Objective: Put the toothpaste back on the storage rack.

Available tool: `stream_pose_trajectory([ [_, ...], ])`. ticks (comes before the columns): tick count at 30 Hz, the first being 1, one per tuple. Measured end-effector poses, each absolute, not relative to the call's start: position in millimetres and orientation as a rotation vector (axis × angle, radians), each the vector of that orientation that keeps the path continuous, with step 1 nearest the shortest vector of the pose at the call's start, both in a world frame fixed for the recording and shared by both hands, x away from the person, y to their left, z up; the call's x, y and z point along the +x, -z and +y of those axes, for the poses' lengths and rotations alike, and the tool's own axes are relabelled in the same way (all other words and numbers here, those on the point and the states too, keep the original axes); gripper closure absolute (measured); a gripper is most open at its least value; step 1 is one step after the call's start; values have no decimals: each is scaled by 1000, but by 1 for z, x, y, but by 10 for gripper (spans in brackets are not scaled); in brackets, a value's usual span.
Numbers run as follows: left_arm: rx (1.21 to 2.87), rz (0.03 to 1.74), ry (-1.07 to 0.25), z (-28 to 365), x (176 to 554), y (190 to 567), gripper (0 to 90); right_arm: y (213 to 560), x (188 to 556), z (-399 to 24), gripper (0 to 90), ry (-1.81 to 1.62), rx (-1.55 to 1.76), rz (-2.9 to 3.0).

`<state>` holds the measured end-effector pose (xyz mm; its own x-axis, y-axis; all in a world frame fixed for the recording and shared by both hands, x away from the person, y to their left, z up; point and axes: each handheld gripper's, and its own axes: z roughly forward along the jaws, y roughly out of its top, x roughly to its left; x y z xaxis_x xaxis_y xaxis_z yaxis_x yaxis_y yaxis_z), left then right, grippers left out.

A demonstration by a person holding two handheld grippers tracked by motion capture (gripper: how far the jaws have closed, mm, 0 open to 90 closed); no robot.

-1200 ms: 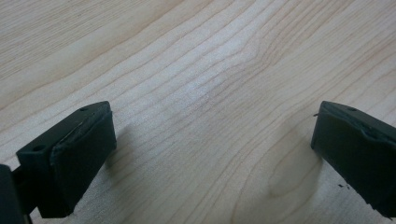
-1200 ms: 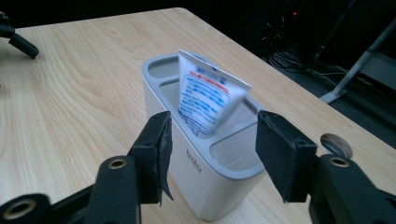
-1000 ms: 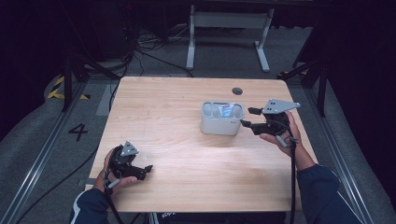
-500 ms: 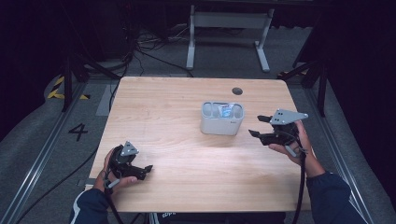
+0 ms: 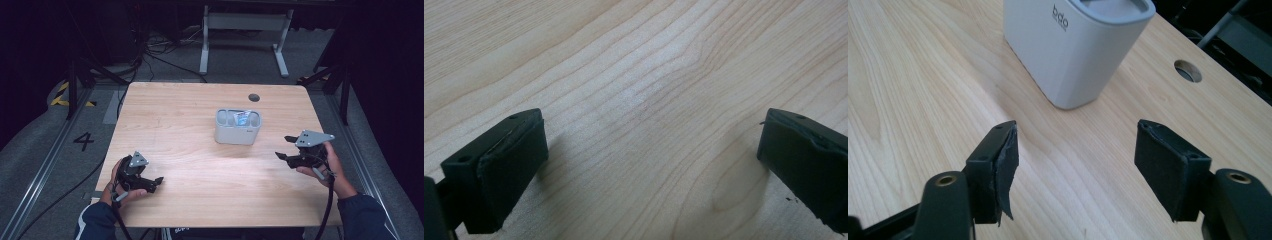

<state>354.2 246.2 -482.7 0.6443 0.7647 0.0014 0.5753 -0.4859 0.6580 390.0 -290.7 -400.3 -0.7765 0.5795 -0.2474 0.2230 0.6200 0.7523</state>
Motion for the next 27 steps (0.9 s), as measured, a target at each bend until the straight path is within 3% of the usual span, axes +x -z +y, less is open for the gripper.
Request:
stream_pose_trajectory([
  [27, 2227, 1045, -389, 245, 355, 483, 2, 456, 356, -355, 278, -906, 847, 2403],
])
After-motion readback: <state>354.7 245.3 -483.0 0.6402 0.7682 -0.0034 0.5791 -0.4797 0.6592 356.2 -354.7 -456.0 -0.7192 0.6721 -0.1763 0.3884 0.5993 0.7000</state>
